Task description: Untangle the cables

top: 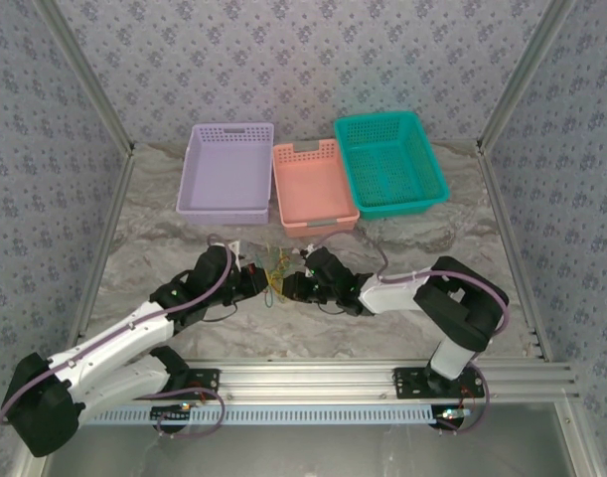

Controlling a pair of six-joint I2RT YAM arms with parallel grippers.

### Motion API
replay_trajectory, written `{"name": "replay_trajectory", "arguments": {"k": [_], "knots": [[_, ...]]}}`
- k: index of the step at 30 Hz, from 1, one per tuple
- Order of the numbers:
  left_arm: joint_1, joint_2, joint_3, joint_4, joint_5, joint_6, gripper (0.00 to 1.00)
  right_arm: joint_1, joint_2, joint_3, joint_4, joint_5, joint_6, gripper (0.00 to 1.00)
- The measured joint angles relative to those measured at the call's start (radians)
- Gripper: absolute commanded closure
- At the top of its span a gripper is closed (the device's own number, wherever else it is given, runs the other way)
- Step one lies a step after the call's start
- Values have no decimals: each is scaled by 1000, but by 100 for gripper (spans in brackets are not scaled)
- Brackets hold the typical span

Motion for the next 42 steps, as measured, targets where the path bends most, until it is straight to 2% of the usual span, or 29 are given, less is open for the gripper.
{"name": "replay_trajectory", "arguments": {"k": [4, 11, 16, 23, 31, 35, 36, 39, 40, 42], "knots": [[5, -6, 0, -23, -19, 8, 100, 3, -42, -11, -38, 65, 12, 100], [4, -20, 4, -86, -42, 43, 100, -28, -240, -50, -243, 152, -34, 100], [4, 6, 43, -116, -64, 91, 100, -89, -344, -52, -404, 172, -83, 100], [-1, 72, 54, -118, -71, 129, 100, -233, -459, -76, -580, 179, -128, 100], [-11, 182, 66, -123, -82, 153, 100, -270, -473, -79, -690, 241, -146, 100], [-27, 257, 74, -100, -82, 156, 89, -270, -448, -85, -690, 243, -154, 100], [-32, 277, 78, -97, -82, 161, 81, -267, -443, -87, -691, 246, -156, 100], [-59, 329, 88, -101, -101, 163, 41, -264, -441, -89, -703, 271, -157, 100], [-73, 344, 93, -111, -111, 161, 36, -265, -441, -89, -711, 284, -161, 100], [-95, 353, 106, -133, -132, 158, 34, -271, -441, -89, -727, 300, -167, 100]]}}
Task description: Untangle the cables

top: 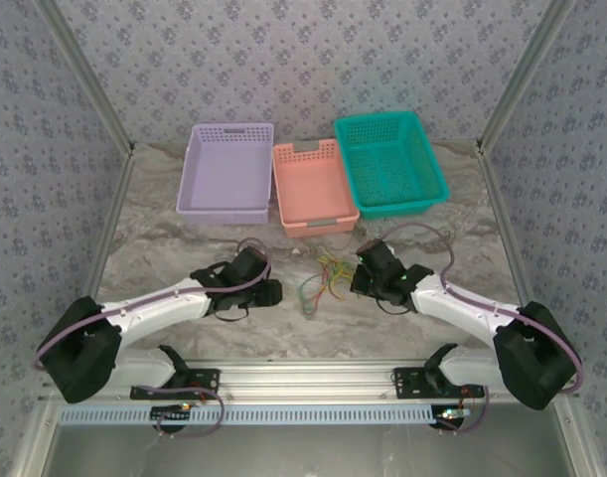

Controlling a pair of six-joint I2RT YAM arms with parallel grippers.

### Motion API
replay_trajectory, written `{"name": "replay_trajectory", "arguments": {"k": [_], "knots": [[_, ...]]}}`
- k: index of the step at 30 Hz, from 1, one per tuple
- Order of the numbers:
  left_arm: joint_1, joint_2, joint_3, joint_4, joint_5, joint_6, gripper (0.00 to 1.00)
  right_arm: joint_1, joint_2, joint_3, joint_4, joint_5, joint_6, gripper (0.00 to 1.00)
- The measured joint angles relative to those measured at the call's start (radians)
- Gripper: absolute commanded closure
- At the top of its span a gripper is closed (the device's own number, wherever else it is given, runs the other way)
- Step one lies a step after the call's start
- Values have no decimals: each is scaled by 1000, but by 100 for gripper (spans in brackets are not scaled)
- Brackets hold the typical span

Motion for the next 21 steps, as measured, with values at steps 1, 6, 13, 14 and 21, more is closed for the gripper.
{"name": "replay_trajectory", "arguments": {"k": [1, 6, 13, 14, 21], "knots": [[-13, -2, 10, -16, -15, -5, 34, -5, 0, 0, -7, 2, -5, 100], [-53, -71, 38, -58, -58, -27, 44, -36, -4, 0, -28, 4, -29, 100], [-146, -106, 38, -42, -41, -81, 56, -91, -5, -8, -31, -21, -53, 100], [-165, -101, 38, -32, -42, -91, 55, -99, -5, -8, -31, -28, -56, 100], [-266, -28, 80, -6, -53, -119, 58, -92, -63, 3, -127, 0, -84, 43]]}}
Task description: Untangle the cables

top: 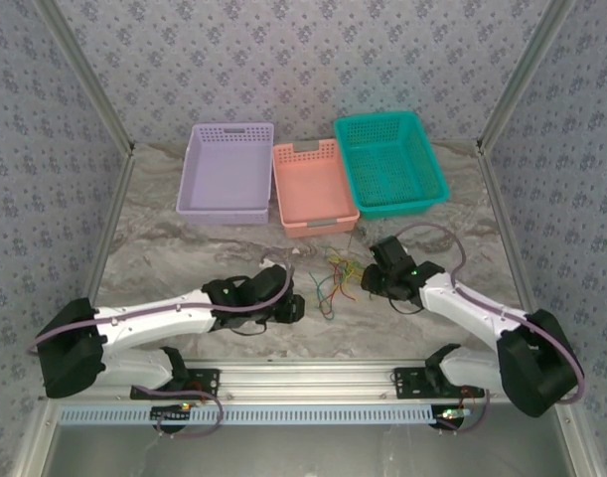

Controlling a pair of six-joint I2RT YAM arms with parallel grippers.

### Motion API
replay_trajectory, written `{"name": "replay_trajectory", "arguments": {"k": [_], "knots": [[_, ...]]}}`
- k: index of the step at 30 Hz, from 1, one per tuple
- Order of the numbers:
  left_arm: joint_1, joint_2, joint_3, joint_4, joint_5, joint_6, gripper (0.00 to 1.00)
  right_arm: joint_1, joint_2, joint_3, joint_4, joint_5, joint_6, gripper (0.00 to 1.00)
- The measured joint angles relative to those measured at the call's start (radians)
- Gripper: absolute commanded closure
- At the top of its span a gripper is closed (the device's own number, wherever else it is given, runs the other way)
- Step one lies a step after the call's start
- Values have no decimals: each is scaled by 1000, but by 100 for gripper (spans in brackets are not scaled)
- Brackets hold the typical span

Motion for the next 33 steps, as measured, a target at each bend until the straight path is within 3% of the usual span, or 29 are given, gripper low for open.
{"name": "replay_trajectory", "arguments": {"k": [7, 9, 14, 21, 28, 33], "knots": [[18, -18, 3, 29, -10, -15, 54, 140, -267, 53, -148, 124, 13, 39], [35, -39, -2, 33, -5, -27, 49, 172, -278, 53, -159, 136, 26, 36], [71, -45, 60, -28, -12, -32, 48, 249, -176, 53, -139, 146, 69, 31], [72, 189, 335, -111, -82, 21, 50, 187, -39, 53, -19, 95, 105, 24], [72, 417, 366, -106, -102, 33, 51, 116, 86, 66, 72, 15, 163, 21], [72, 483, 404, -97, -102, 32, 54, 87, 163, 68, 139, -23, 206, 20]]}}
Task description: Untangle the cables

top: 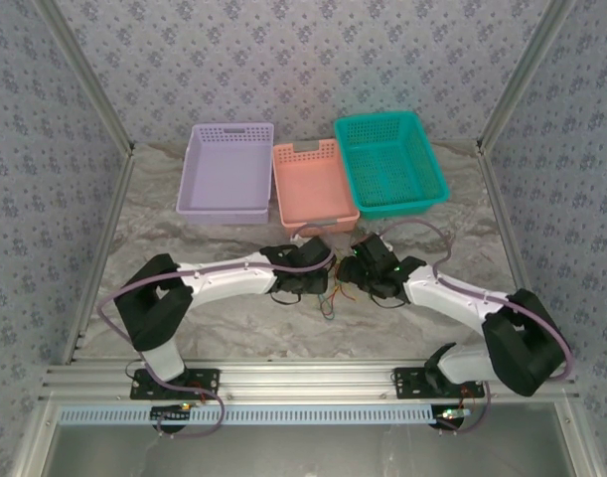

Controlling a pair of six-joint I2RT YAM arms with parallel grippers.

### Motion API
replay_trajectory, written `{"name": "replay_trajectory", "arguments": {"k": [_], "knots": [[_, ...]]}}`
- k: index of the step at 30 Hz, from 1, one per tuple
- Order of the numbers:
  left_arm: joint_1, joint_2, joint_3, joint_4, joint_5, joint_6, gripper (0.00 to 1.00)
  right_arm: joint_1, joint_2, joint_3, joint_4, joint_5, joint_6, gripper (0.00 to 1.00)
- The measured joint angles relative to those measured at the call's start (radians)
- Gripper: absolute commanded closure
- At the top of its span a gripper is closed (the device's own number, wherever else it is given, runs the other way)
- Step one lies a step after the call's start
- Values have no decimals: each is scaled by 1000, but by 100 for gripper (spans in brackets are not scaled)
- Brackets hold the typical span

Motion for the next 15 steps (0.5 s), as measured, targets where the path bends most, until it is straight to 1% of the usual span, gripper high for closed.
{"name": "replay_trajectory", "arguments": {"k": [1, 2, 4, 5, 7, 8, 13, 15], "knots": [[0, 3, 1, 3, -1, 0, 56, -3, 12, 6, 9, 0, 6, 20], [0, 4, 1, 4, -4, -3, 61, -3, 21, 13, 21, -2, 12, 20], [0, 5, 0, 11, -7, -10, 74, -2, 38, 25, 43, -11, 25, 20], [0, 5, -1, 22, -8, -10, 83, -2, 49, 30, 55, -14, 31, 20], [0, 5, -7, 49, -7, -9, 96, -2, 69, 36, 73, -14, 42, 20], [0, 6, -11, 67, -7, -11, 100, -2, 81, 39, 84, -14, 49, 20], [0, 4, -55, 143, 1, -6, 100, -1, 132, 48, 127, -14, 78, 19], [0, -11, -94, 174, 5, -5, 100, 3, 153, 51, 143, -14, 87, 21]]}}
